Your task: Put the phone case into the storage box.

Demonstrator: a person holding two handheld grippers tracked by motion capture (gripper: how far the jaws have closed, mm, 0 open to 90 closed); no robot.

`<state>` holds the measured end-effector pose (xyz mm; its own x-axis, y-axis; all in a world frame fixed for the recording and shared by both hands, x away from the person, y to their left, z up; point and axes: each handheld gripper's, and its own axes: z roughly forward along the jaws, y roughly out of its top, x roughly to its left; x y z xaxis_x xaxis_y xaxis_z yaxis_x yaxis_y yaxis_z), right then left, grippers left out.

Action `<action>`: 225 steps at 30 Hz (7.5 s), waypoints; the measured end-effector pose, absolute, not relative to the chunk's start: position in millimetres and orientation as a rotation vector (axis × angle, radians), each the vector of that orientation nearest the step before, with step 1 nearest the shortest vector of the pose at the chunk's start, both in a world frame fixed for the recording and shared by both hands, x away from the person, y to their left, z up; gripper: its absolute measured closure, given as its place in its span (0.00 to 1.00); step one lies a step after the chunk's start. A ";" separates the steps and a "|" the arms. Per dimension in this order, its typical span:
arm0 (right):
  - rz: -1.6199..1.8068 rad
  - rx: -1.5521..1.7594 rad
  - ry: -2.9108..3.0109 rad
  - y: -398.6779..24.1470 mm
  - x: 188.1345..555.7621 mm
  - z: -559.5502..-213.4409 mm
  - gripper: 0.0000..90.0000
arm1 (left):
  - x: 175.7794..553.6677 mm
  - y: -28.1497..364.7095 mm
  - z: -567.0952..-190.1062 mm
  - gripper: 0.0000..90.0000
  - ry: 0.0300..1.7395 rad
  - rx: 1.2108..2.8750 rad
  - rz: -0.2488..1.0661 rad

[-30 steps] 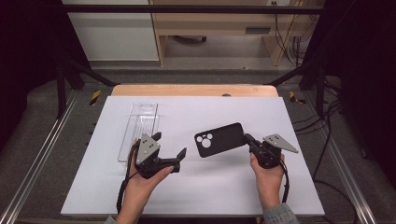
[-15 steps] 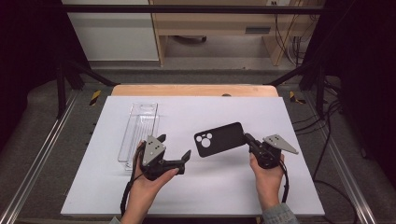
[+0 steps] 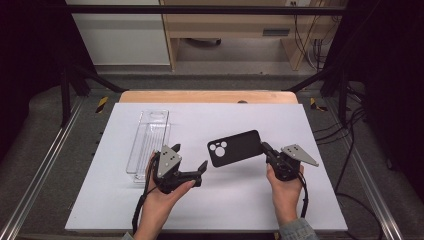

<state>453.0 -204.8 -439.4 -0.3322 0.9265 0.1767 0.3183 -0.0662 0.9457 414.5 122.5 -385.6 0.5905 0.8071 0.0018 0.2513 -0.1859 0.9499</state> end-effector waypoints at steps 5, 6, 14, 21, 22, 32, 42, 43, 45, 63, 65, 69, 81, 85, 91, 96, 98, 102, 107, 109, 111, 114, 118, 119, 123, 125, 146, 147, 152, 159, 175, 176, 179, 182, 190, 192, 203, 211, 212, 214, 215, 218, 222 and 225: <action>1.421 1.339 1.658 -204.6 453.3 -439.3 0.99 | 414.3 119.7 -385.4 0.05 0.882 1.721 0.644; 1.420 1.338 1.659 -204.6 453.2 -439.2 0.99 | 414.1 119.2 -385.5 0.05 0.885 1.720 0.644; 1.421 1.331 1.655 -205.5 452.6 -438.5 0.99 | 410.7 111.7 -386.4 0.06 0.885 1.725 0.647; 1.419 1.332 1.652 -205.8 452.2 -438.2 0.99 | 409.0 103.7 -387.6 0.07 0.878 1.733 0.639; 1.418 1.331 1.652 -205.9 452.0 -438.1 0.99 | 409.1 102.8 -387.8 0.08 0.879 1.729 0.636; 1.418 1.315 1.654 -204.8 451.4 -437.7 0.99 | 411.4 93.4 -393.9 0.12 0.912 1.729 0.627; 1.424 1.301 1.655 -203.8 450.7 -437.3 0.99 | 417.1 79.4 -404.0 0.24 0.976 1.712 0.600; 1.425 1.301 1.657 -203.9 450.5 -437.0 0.99 | 417.6 78.3 -404.7 0.25 0.983 1.709 0.596; 1.425 1.301 1.657 -203.7 450.3 -436.7 0.99 | 418.5 76.5 -406.1 0.27 0.993 1.708 0.590; 1.432 1.287 1.657 -202.8 449.7 -436.4 0.99 | 424.4 74.7 -413.8 0.44 1.076 1.701 0.511; 1.432 1.285 1.657 -202.9 449.9 -436.6 0.99 | 424.9 74.6 -414.2 0.45 1.079 1.699 0.497; 1.434 1.284 1.659 -202.9 450.1 -436.8 0.99 | 425.6 75.0 -414.3 0.47 1.082 1.695 0.488; 1.444 1.277 1.661 -202.0 449.6 -436.7 0.99 | 428.6 77.4 -417.4 0.57 1.096 1.688 0.441; 1.446 1.272 1.664 -201.2 449.7 -437.1 0.99 | 429.4 78.8 -418.5 0.63 1.099 1.676 0.419; 1.446 1.270 1.667 -201.3 449.9 -437.7 0.99 | 430.6 82.1 -419.7 0.71 1.113 1.650 0.395; 1.444 1.268 1.670 -201.4 450.2 -438.0 0.99 | 430.4 83.3 -420.4 0.76 1.118 1.636 0.385; 1.444 1.271 1.671 -201.4 450.2 -438.3 0.99 | 430.6 84.2 -420.4 0.79 1.124 1.624 0.375; 1.444 1.269 1.674 -201.0 450.2 -438.4 0.99 | 431.1 86.5 -421.1 0.83 1.140 1.598 0.352; 1.445 1.269 1.675 -200.9 450.4 -438.6 0.99 | 430.2 88.3 -420.9 0.89 1.134 1.582 0.345; 1.444 1.270 1.677 -201.1 450.6 -438.8 0.99 | 430.3 89.0 -420.7 0.90 1.134 1.577 0.337; 1.444 1.270 1.678 -200.9 450.7 -439.0 0.98 | 430.1 89.9 -420.5 0.92 1.133 1.570 0.333; 1.448 1.268 1.683 -200.6 451.0 -439.4 0.98 | 429.6 91.4 -420.0 0.92 1.126 1.556 0.330; 1.451 1.269 1.693 -200.6 452.4 -440.6 0.98 | 428.9 92.2 -418.6 0.93 1.109 1.560 0.337; 1.454 1.271 1.698 -200.9 453.1 -441.4 0.98 | 429.0 92.4 -418.1 0.93 1.103 1.564 0.341; 1.483 1.288 1.715 -201.3 456.3 -444.3 0.88 | 430.9 95.9 -415.0 0.93 1.092 1.571 0.368; 1.496 1.280 1.713 -201.8 456.5 -443.8 0.83 | 432.6 98.0 -413.2 0.93 1.083 1.584 0.396; 1.446 1.228 1.645 -221.6 456.2 -447.0 0.19 | 454.0 127.9 -365.8 0.93 0.922 1.781 0.692; 1.425 1.223 1.652 -220.9 455.9 -447.3 0.18 | 454.9 129.8 -363.1 0.93 0.913 1.795 0.703; 1.408 1.185 1.686 -220.9 453.6 -447.7 0.14 | 458.4 140.6 -348.8 0.93 0.883 1.844 0.750; 1.378 1.137 1.670 -223.3 450.5 -451.4 0.15 | 461.2 158.0 -331.1 0.93 0.848 1.909 0.803; 1.312 1.042 1.714 -220.9 447.1 -456.1 0.15 | 463.4 186.1 -318.4 0.93 0.853 1.959 0.832; 1.309 1.039 1.720 -221.0 447.2 -456.5 0.13 | 463.6 187.7 -317.5 0.93 0.855 1.963 0.835; 1.297 1.033 1.753 -221.4 447.3 -458.2 0.09 | 464.1 192.4 -315.1 0.93 0.858 1.970 0.845; 1.306 1.053 1.758 -222.4 447.3 -459.0 0.07 | 464.3 196.4 -313.6 0.93 0.866 1.973 0.848; 1.303 1.045 1.759 -223.4 445.0 -462.2 0.07 | 467.0 205.5 -307.1 0.93 0.873 1.997 0.866; 1.311 1.040 1.761 -223.5 444.3 -462.9 0.07 | 467.8 208.1 -304.4 0.93 0.872 2.008 0.876; 1.300 0.965 1.764 -224.6 436.3 -462.9 0.06 | 472.2 223.3 -286.0 0.93 0.878 2.022 0.926; 1.303 0.957 1.758 -227.7 431.2 -463.2 0.06 | 478.0 234.2 -274.8 0.93 0.870 2.071 0.969; 1.303 0.956 1.757 -228.0 430.6 -463.2 0.06 | 478.7 235.3 -274.0 0.93 0.866 2.081 0.974; 1.304 0.952 1.755 -228.8 429.3 -463.2 0.06 | 479.9 237.5 -272.4 0.93 0.860 2.099 0.985; 1.304 0.951 1.754 -229.2 428.8 -463.3 0.06 | 480.4 238.7 -271.2 0.93 0.855 2.109 0.993; 1.310 0.946 1.754 -230.3 427.4 -463.5 0.06 | 481.5 242.0 -267.7 0.93 0.841 2.113 1.003; 1.314 0.934 1.751 -231.6 425.2 -463.6 0.06 | 483.0 246.8 -263.8 0.93 0.834 2.135 1.017; 1.315 0.928 1.751 -232.0 424.0 -463.6 0.06 | 484.3 250.6 -261.7 0.93 0.833 2.149 1.026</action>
<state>424.0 -232.0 -463.6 -0.4604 0.8770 -0.1376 0.1125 0.2114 0.9709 484.3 250.6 -261.7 0.5019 0.7464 0.4369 0.2744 -0.6165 0.7380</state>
